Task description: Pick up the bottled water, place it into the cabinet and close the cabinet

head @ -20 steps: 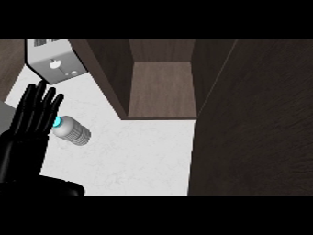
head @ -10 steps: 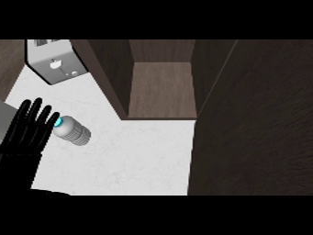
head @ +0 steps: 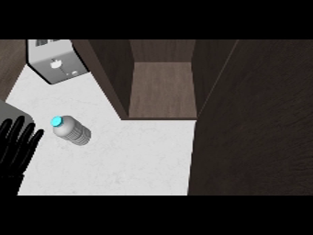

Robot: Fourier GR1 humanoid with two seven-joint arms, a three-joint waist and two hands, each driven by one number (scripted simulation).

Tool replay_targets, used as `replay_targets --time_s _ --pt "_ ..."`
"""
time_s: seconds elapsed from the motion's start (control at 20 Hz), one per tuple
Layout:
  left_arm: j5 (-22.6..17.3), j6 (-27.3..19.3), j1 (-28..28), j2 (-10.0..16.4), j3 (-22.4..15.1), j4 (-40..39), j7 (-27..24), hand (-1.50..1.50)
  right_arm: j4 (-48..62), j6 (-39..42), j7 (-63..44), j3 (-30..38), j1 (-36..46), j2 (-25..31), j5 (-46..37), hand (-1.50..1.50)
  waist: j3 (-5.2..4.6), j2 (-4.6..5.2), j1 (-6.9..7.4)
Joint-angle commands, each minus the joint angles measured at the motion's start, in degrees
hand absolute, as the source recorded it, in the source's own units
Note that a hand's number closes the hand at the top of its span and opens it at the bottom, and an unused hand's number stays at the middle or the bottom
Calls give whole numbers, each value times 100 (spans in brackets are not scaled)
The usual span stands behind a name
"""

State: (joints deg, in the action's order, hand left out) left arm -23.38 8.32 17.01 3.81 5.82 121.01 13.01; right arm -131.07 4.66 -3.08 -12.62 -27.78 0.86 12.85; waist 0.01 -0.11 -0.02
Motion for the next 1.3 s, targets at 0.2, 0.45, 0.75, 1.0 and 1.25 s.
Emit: replay_targets --time_s 0.2,0.45,0.75,1.0,1.25 --pt "-369 792 352 118 589 -499 -749 -150 -307 238 390 -228 -680 103 -140 -150 -4 -6 -14" --pt "-10 586 -396 -21 684 -1468 -1058 -150 349 456 782 141 -497 201 157 -150 -1 8 -38" --pt "-144 1132 -29 292 1273 -1812 -1450 -150 85 277 810 -233 -611 118 -273 -150 -3 3 -20" --pt "269 873 -956 485 1247 -2516 -1463 -150 66 310 907 -413 -852 170 -343 -150 -2 7 -47" --pt "559 1271 -1239 730 1483 -3817 -2300 -150 226 418 1171 -332 -864 227 -285 -150 -4 10 -54"
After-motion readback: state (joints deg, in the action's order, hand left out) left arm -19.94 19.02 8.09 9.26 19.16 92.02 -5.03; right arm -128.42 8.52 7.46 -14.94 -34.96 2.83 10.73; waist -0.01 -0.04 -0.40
